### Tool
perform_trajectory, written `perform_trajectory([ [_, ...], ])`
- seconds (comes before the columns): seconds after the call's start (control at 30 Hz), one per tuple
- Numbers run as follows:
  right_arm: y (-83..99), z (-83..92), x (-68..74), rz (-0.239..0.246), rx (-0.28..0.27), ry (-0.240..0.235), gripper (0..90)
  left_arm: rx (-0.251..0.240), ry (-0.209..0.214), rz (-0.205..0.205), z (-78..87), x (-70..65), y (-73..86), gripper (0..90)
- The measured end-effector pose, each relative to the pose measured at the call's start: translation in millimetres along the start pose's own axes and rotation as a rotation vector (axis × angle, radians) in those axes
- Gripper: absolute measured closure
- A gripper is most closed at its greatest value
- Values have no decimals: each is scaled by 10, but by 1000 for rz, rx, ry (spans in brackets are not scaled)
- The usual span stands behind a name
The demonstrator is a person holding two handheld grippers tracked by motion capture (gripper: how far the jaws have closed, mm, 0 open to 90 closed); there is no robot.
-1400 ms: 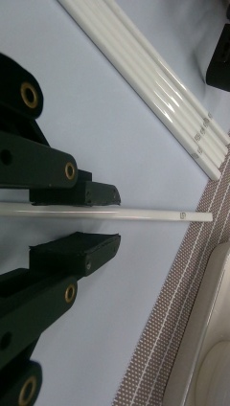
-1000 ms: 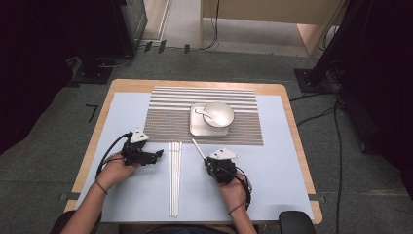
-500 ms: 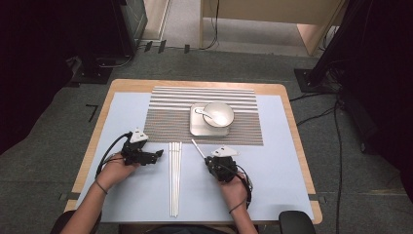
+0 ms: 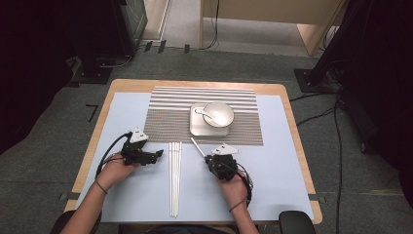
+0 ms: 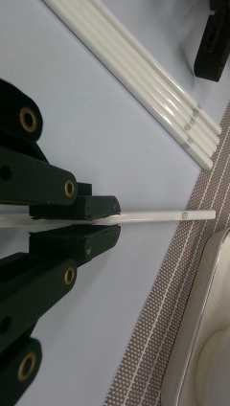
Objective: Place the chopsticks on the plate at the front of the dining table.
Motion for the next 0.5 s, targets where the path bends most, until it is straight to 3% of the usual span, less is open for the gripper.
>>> perform_trajectory([
  [0.13, -18, 7, -16, -18, -1, -5, 855, 0, 0, 0, 0, 0, 0, 147],
  [0.5, -72, 17, -11, -11, -8, -12, 856, 0, 0, 1, 0, 0, 0, 147],
])
Point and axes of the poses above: each handheld gripper's, and its own axes: z roughly backward along the jaws, y roughly out of its underside, x roughly to its left, the point moved 3 cm from there along -z, roughly forward along the jaws, and after that the axes turned 10 degrees about -z, right-handed, at the moved point
